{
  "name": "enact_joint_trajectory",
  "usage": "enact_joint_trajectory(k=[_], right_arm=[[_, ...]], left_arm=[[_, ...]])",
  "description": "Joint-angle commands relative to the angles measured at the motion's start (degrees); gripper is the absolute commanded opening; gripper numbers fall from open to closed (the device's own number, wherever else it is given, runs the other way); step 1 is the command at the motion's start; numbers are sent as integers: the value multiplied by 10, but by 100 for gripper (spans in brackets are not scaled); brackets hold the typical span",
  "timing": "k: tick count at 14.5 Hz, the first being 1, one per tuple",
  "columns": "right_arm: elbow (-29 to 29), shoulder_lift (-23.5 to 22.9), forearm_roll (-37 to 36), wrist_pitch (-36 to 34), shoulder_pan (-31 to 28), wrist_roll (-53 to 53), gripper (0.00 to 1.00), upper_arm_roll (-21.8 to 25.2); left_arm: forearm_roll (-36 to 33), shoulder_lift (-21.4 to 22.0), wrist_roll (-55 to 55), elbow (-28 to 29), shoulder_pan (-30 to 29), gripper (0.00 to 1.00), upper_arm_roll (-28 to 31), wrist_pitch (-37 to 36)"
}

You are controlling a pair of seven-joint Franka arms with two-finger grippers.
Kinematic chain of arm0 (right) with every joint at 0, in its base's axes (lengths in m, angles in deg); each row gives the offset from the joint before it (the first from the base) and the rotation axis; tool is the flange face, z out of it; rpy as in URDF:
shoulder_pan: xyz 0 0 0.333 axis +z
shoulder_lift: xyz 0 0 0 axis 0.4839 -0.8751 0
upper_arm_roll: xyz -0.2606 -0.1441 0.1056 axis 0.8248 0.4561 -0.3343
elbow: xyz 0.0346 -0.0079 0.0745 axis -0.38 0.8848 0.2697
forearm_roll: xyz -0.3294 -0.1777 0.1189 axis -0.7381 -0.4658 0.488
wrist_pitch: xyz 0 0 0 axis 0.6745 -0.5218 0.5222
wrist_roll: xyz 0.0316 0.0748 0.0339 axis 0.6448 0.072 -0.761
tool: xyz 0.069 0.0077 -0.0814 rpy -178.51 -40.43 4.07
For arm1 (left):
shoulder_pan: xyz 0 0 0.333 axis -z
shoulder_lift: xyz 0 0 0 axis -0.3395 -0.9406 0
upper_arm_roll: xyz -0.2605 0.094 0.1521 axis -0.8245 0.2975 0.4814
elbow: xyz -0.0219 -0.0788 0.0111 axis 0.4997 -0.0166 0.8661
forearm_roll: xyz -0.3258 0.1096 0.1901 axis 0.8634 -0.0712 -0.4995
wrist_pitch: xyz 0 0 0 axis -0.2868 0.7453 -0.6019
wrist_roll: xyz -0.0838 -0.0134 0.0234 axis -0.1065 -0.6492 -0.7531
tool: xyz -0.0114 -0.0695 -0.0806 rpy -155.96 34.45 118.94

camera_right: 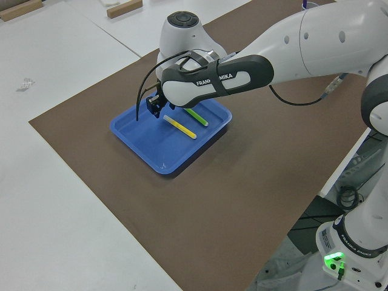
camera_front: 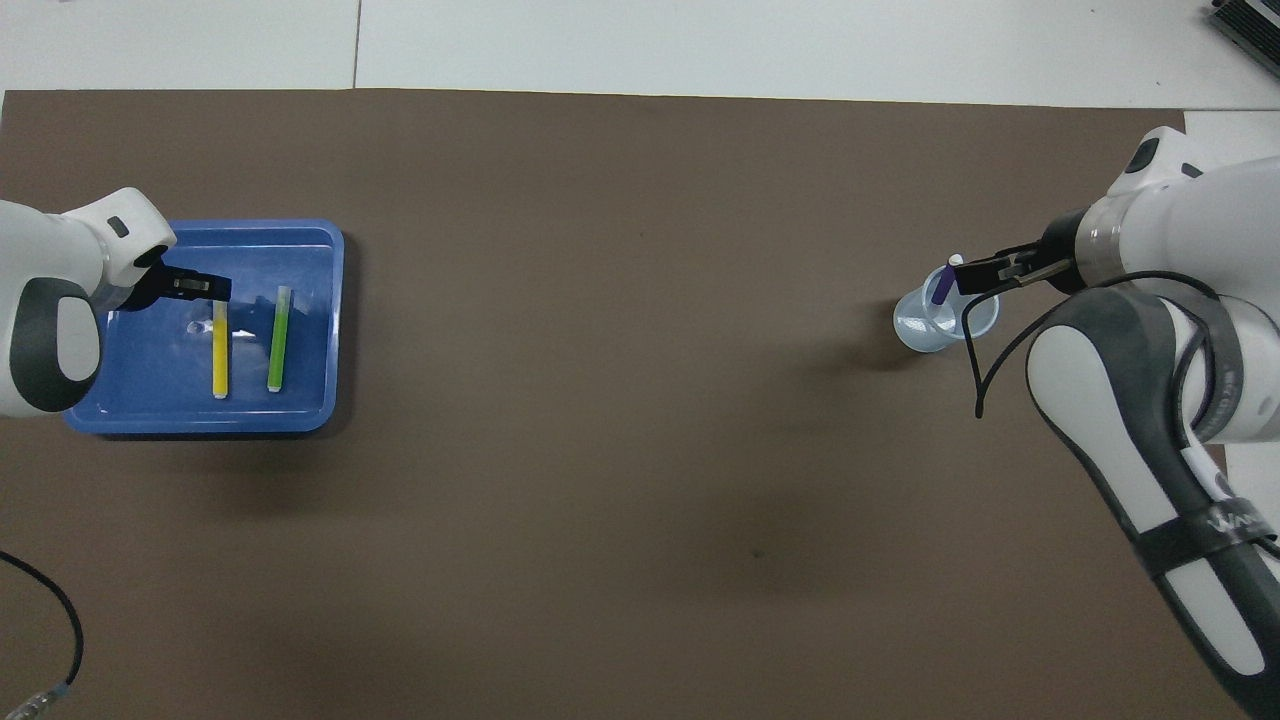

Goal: Transfer and insert pens with both arms
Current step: 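Insert the purple pen into the cup while the left gripper returns, then release the pen and withdraw the right gripper while the left gripper descends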

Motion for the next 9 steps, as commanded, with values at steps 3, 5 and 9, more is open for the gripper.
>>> enact_joint_trajectory(k=[3, 5, 9], right_arm=[[-3, 16, 32, 2, -1, 77, 100, -13], [-14, 18, 32, -19, 13, 131, 100, -14], [-25, 28, 36, -49, 26, 218, 100, -29]], left_arm=[[-66, -20, 13, -17, -3, 66, 0, 22], [-66, -22, 15, -13, -9, 69, -1, 28], [-65, -29, 15, -11, -9, 75, -1, 41]])
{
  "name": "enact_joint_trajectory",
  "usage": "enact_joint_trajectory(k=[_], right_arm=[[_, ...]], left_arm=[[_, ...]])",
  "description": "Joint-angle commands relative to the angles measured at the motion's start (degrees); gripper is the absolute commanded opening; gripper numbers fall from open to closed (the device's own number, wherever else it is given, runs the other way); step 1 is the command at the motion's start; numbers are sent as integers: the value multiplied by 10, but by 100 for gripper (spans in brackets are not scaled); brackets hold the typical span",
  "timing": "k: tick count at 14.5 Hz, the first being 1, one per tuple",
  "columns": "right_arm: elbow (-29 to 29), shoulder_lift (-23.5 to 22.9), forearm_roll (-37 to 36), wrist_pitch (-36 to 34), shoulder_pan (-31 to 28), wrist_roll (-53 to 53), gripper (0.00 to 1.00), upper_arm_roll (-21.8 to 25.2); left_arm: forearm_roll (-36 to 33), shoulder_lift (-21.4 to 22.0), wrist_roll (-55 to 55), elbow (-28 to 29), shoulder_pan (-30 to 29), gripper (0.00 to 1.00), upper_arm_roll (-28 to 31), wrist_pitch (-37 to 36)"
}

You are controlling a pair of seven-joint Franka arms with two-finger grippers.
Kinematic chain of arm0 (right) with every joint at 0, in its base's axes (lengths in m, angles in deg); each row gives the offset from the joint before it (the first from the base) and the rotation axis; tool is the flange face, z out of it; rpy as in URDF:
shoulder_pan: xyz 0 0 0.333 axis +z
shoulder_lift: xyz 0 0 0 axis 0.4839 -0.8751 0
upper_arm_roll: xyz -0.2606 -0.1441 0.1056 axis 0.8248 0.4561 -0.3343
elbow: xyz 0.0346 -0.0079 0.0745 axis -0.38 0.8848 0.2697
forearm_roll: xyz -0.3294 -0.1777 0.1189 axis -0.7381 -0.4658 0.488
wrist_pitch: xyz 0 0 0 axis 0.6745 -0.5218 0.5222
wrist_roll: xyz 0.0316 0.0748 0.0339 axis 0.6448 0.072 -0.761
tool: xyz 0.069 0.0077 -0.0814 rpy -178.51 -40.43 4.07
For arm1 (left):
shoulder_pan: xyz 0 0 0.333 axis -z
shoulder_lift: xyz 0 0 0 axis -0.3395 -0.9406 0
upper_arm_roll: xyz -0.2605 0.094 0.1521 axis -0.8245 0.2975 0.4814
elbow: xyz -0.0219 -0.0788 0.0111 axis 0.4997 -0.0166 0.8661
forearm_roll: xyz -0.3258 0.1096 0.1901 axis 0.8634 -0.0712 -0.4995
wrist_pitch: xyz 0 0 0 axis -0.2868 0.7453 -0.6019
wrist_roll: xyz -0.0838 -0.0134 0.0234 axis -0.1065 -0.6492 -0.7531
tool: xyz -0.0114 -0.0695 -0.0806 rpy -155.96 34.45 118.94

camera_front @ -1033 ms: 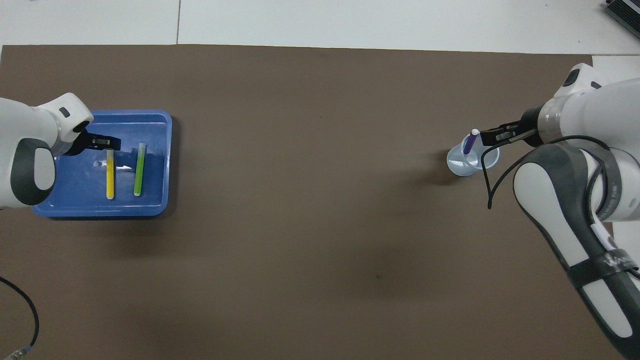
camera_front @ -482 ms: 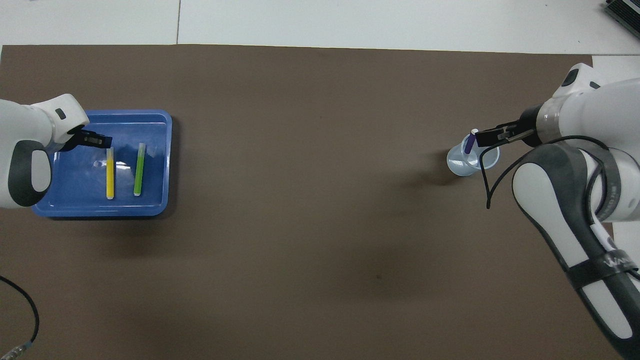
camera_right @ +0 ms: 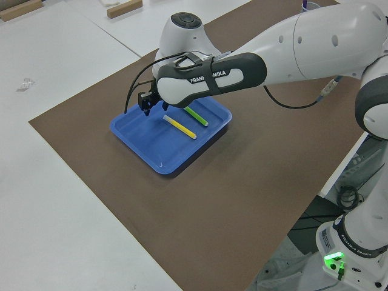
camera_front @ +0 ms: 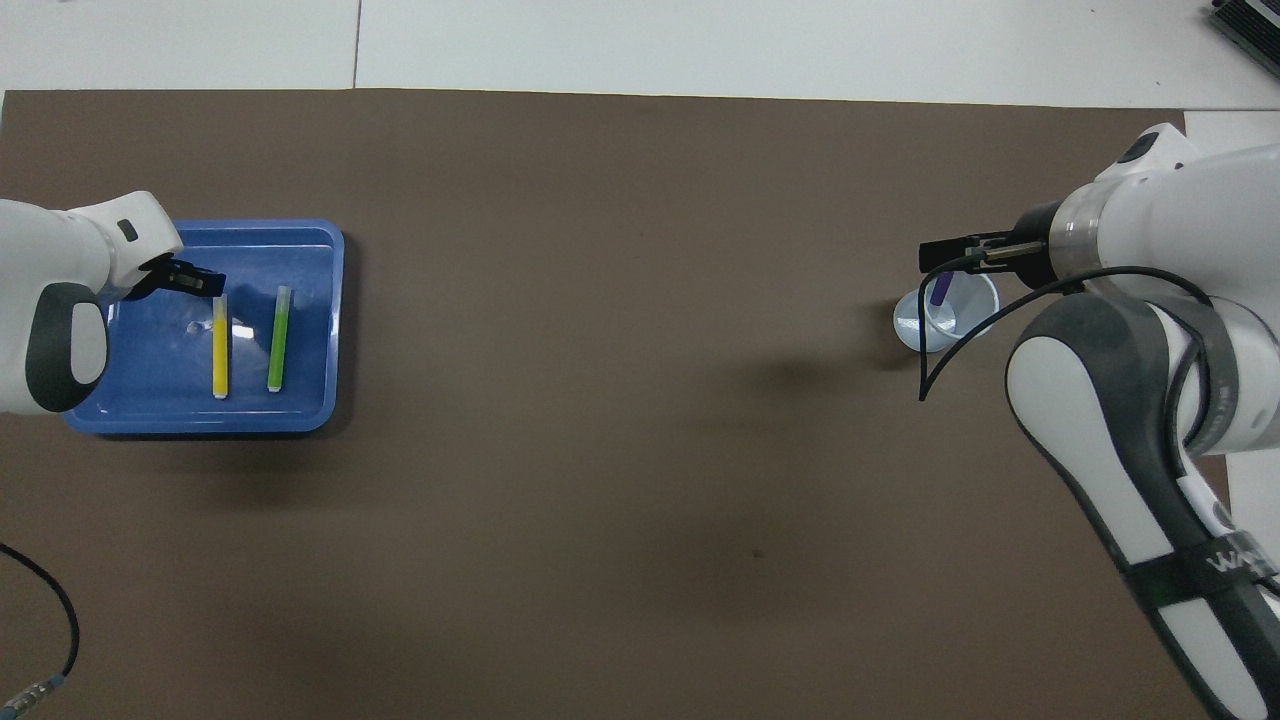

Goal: Transfer and insert pens with both arms
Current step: 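Release the pen and withdraw the right gripper while the left gripper descends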

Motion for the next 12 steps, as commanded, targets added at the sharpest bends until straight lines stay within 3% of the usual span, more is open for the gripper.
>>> enact_joint_trajectory(k=[1, 4, 6, 7, 9, 10, 12], right_arm=[[-4, 13, 27, -20, 15, 68, 100, -12], [-3, 16, 95, -17, 43, 125, 100, -12], [-3, 16, 103, -8, 63, 144, 100, -12], [-4, 16, 103, -7, 74, 164, 100, -12], [-4, 15, 105, 16, 93, 216, 100, -13], [-4, 15, 114, 27, 109, 249, 100, -14], [-2, 13, 116, 54, 138, 306, 100, -14]], left_arm=[[-13, -7, 4, 0, -6, 75, -2, 13], [-13, -5, 1, 22, -14, 69, -2, 27], [-13, -4, 2, 27, -16, 60, -2, 27], [-13, -4, 3, 28, -20, 49, -2, 27], [-13, -3, 3, 27, -21, 12, -3, 19], [-13, -3, 3, 27, -21, 0, -3, 18], [-8, -3, 2, 26, -21, 0, -5, 12]])
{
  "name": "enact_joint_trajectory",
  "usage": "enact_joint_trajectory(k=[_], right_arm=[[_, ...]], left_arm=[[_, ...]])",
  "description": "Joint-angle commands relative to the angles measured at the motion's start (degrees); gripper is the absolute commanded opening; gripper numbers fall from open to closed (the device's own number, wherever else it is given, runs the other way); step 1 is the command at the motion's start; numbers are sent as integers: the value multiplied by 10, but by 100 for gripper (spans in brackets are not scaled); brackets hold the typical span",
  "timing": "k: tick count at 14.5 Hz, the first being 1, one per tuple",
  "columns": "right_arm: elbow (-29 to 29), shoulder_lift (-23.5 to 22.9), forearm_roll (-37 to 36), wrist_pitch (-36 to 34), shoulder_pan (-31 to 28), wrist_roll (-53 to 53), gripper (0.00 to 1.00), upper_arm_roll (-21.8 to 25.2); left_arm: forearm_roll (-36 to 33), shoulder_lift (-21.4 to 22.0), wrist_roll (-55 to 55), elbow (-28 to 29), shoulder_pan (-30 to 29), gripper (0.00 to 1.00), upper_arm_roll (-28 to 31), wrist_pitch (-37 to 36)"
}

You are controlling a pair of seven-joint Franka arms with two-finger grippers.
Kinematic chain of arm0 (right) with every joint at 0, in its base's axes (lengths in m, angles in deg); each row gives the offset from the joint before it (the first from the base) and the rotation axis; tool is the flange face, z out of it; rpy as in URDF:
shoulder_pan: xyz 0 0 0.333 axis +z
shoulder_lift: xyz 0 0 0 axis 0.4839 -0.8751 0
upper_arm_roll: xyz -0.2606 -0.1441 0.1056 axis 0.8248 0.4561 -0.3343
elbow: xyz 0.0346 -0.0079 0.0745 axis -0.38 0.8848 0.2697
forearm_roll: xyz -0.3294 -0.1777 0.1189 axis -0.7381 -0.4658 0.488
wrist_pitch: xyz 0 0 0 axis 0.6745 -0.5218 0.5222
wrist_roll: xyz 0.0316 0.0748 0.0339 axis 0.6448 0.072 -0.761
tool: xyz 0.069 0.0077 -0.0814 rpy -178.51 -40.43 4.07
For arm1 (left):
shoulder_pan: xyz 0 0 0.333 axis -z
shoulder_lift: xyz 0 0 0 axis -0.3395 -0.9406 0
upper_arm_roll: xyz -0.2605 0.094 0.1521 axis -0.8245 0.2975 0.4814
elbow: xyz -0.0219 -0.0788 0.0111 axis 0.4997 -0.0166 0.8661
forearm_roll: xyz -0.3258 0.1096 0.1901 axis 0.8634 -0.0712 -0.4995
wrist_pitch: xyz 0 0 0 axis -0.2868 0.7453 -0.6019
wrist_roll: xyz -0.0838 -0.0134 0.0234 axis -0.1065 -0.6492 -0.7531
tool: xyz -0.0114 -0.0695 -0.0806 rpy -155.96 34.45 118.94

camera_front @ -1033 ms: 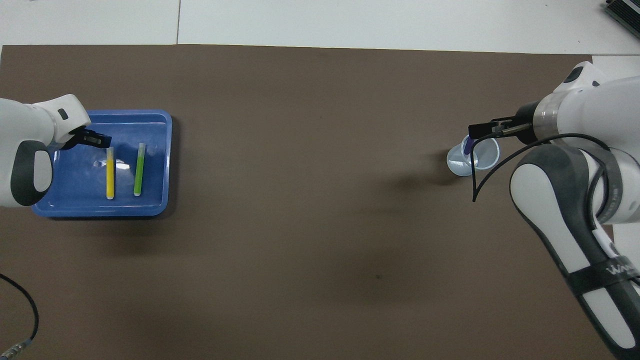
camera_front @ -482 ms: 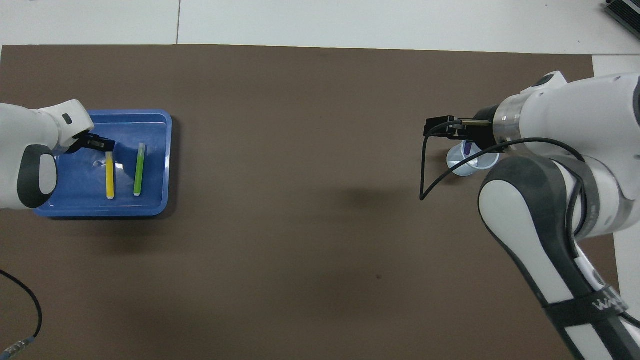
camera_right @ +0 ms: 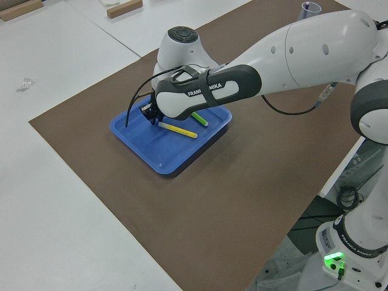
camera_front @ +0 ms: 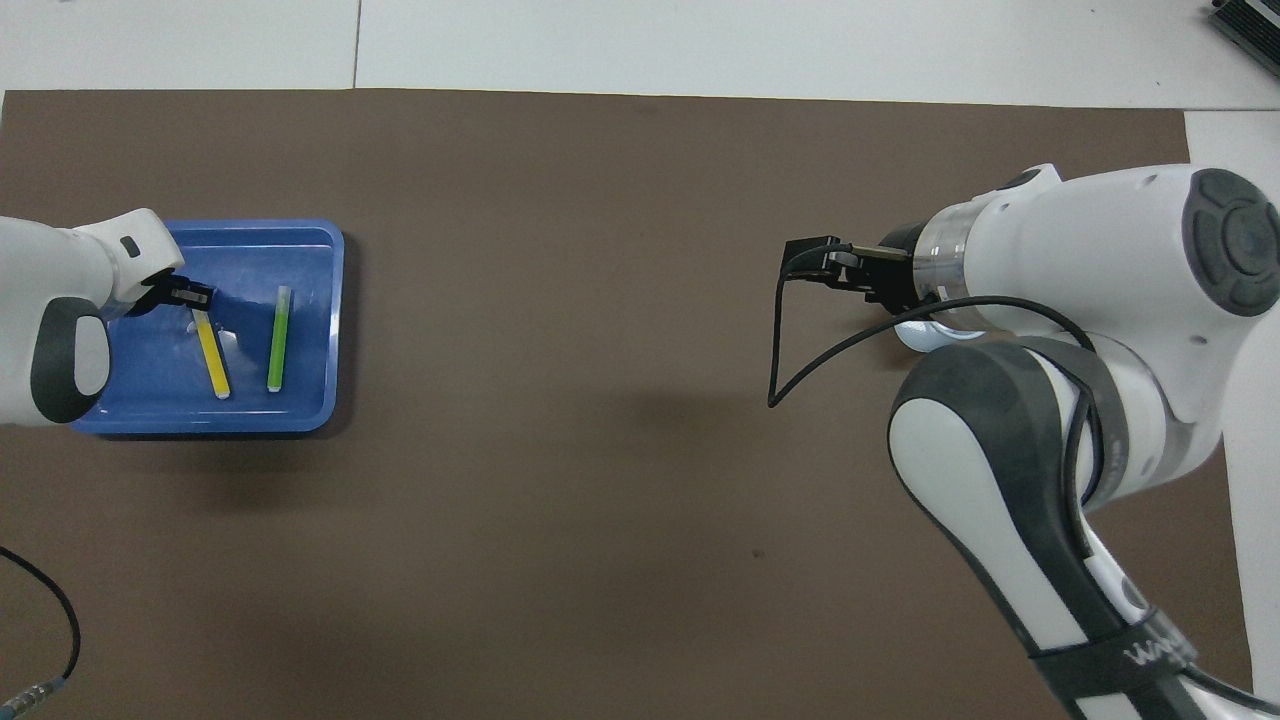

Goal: Transfer and insert pens with both arms
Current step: 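Release the pen and withdraw the right gripper while the left gripper descends, then grasp the yellow pen in the tray with the left gripper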

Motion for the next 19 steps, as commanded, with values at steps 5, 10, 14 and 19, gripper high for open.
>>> enact_joint_trajectory(k=[5, 10, 14, 19], right_arm=[[5, -13, 13, 78, 46, 85, 100, -1], [4, -16, 13, 78, 46, 80, 100, -1], [4, -16, 13, 78, 45, 80, 100, -1], [5, -16, 13, 78, 46, 79, 100, -1]], left_arm=[[119, 15, -1, -41, -2, 0, -6, -141], [124, 29, -36, -54, 5, 63, -6, -165], [124, 35, -63, -37, -5, 100, -5, -162], [124, 52, -69, 31, -24, 100, -2, -80]])
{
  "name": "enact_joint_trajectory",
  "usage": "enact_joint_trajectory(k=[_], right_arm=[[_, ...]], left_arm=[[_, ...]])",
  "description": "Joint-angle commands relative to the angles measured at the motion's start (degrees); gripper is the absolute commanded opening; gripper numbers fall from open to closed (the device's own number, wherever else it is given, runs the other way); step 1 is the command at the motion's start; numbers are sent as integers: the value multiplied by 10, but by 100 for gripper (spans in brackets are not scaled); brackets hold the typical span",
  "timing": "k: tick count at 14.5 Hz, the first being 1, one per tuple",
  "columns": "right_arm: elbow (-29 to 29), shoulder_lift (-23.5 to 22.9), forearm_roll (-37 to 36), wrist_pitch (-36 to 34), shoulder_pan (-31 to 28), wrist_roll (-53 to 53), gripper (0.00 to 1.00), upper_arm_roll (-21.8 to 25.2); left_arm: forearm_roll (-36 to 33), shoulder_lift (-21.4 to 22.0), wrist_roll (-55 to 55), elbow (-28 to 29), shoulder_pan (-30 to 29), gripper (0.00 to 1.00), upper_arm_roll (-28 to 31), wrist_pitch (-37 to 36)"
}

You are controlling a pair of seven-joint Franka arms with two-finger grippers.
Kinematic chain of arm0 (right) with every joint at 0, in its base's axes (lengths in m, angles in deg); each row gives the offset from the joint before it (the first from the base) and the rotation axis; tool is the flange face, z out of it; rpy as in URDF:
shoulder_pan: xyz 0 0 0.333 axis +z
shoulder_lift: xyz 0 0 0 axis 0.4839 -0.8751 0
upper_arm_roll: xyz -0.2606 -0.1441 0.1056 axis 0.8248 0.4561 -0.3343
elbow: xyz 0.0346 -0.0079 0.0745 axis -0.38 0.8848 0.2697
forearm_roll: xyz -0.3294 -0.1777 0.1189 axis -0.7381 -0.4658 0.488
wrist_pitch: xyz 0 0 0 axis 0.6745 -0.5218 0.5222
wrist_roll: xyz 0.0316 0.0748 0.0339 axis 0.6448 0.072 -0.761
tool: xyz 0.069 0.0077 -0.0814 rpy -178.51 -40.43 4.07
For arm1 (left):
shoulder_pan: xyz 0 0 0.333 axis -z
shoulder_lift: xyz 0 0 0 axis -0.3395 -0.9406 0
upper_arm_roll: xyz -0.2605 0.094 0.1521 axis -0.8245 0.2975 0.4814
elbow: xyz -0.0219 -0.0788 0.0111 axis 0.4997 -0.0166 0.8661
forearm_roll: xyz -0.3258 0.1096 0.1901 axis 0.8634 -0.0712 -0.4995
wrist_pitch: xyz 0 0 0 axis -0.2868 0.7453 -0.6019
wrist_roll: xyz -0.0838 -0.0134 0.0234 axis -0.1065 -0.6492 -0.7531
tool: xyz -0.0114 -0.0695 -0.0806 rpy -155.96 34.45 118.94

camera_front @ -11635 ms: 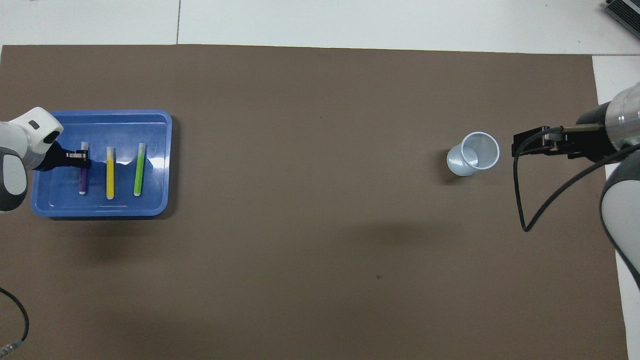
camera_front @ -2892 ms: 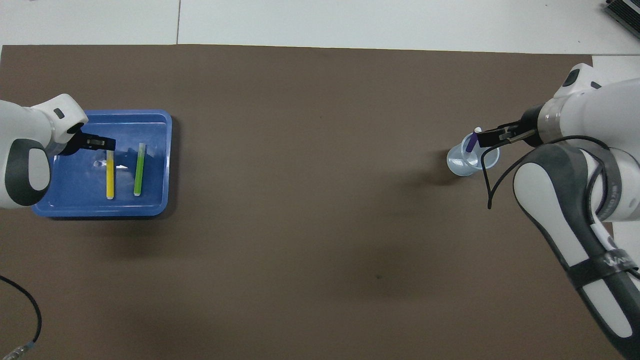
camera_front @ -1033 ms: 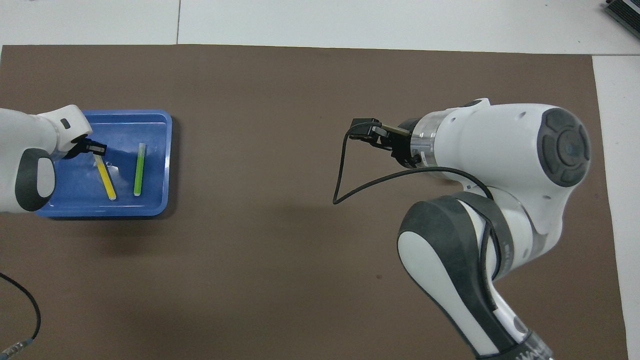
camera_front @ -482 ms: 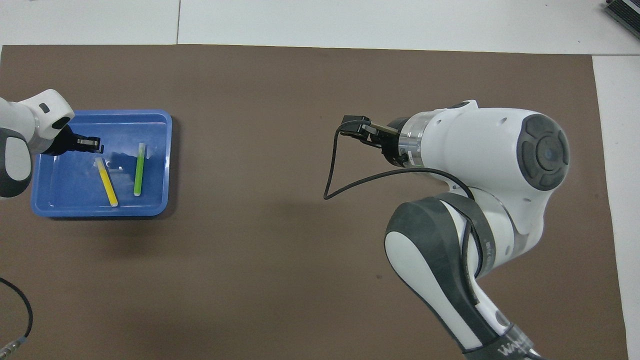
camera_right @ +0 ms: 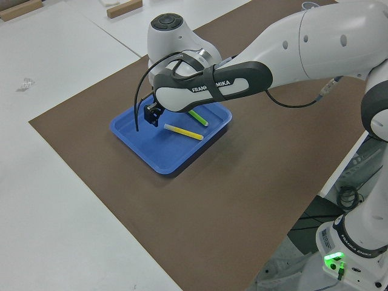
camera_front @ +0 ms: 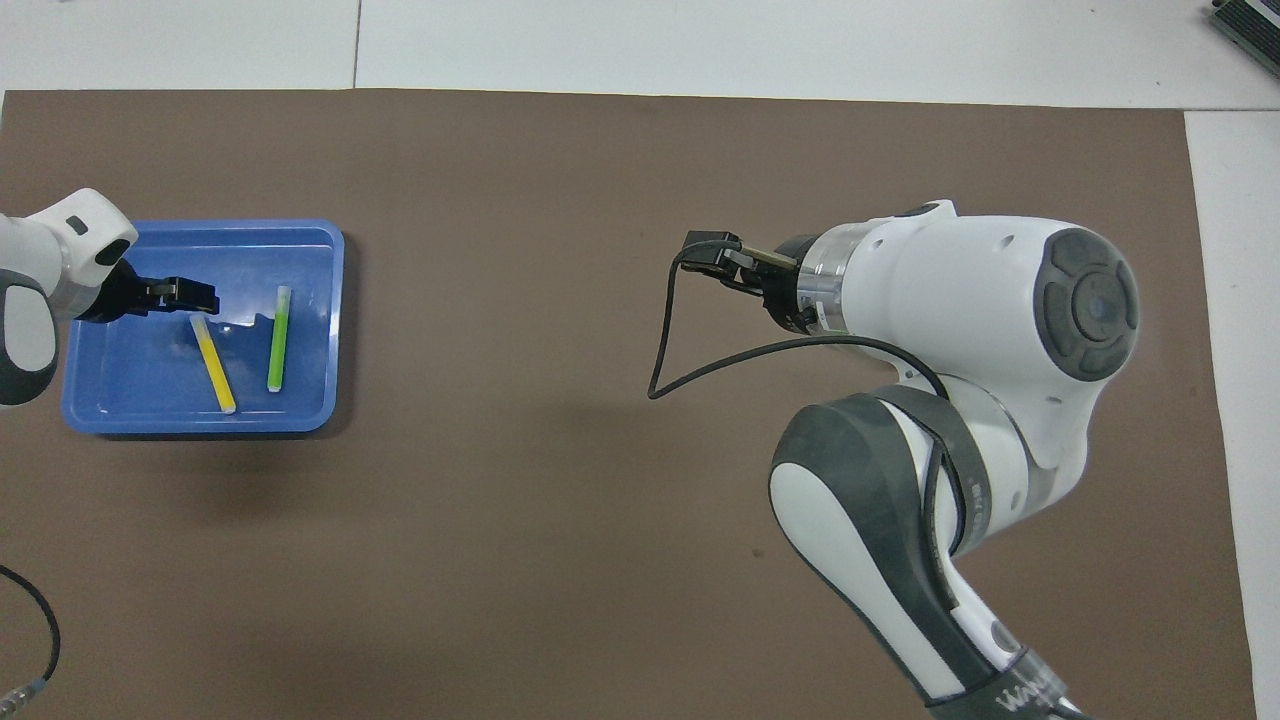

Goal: Transfer and insert pens with both arms
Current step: 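Grasp the yellow pen in the tray with the left gripper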

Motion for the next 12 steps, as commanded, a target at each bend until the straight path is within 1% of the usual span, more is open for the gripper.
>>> enact_joint_trajectory(k=[1, 2, 3, 4, 5, 6, 7, 10, 12], right_arm=[[3, -1, 12, 10, -3, -3, 100, -2], [3, 0, 12, 10, -3, -3, 100, -2], [3, 0, 12, 10, -3, -3, 100, -2], [3, 0, 12, 10, -3, -3, 100, -2], [3, 0, 12, 10, -3, -3, 100, -2], [3, 0, 12, 9, -3, -3, 100, -2], [3, 0, 12, 9, -4, -3, 100, -2], [5, 1, 12, 9, -4, -3, 100, -2], [5, 1, 12, 9, -4, -3, 100, -2]], left_arm=[[7, 33, -6, 83, -11, 99, -1, 72], [7, 37, -8, 98, -10, 94, -1, 85], [7, 40, -13, 105, -10, 86, -1, 85], [7, 41, -15, 110, -10, 74, -1, 84], [7, 44, -14, 113, -11, 55, -2, 78], [7, 46, -13, 116, -11, 27, -2, 72], [7, 48, -13, 114, -10, 0, -3, 52], [9, 48, -15, 100, -10, 0, -4, 21], [23, 48, -25, 71, -8, 0, -4, -28]])
